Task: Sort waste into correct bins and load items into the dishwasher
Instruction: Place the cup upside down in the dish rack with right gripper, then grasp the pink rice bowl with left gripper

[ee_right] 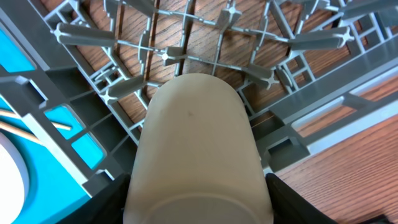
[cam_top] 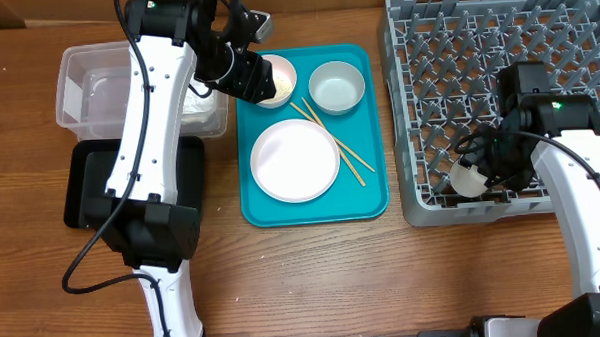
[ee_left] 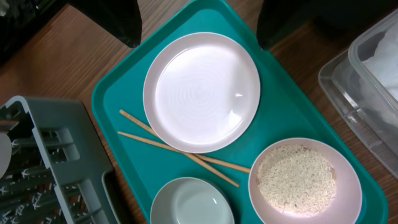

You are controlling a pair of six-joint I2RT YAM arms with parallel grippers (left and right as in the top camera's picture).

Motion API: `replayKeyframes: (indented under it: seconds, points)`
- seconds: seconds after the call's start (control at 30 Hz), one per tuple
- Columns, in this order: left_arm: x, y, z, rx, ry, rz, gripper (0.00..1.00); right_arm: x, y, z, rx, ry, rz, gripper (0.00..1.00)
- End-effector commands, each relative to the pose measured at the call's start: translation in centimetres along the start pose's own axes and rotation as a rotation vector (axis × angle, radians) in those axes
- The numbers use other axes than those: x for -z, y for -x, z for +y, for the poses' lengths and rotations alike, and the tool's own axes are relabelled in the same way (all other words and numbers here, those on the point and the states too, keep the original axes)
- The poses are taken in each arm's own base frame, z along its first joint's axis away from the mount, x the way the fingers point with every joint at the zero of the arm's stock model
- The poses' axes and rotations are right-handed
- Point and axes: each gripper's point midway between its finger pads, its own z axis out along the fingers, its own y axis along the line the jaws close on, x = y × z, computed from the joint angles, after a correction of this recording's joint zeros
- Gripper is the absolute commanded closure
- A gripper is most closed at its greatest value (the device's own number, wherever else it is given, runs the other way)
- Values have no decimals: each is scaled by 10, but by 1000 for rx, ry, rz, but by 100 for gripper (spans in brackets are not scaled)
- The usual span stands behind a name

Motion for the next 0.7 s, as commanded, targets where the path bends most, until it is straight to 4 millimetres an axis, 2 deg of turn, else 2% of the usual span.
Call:
replayKeyframes:
  seconds: [0.0, 0.03, 0.17, 0.33, 0.43, 0.5, 0.67]
  points:
    - [14, 7, -5, -13, 27, -44, 36, -5, 4, -4, -3, -23, 4, 35]
    - [14, 8, -5, -15, 28, -46, 36, -6, 4, -3, -2, -25, 7, 30]
    - [14, 9, -5, -18, 29, -53, 34, -10, 5, -3, -2, -29, 14, 21]
    - [14, 12, -4, -23, 32, -66, 34, -6, 11, 1, -3, -12, -7, 19]
    - [17, 18, -5, -31, 37, -90, 34, 15, 21, 12, -5, 43, -41, 18]
    - [22, 23, -9, -44, 44, -111, 34, 41, 32, 26, 27, 111, -84, 18]
    - [29, 40, -11, -8, 129, -167, 22, 90, 48, 58, 99, 226, -201, 14]
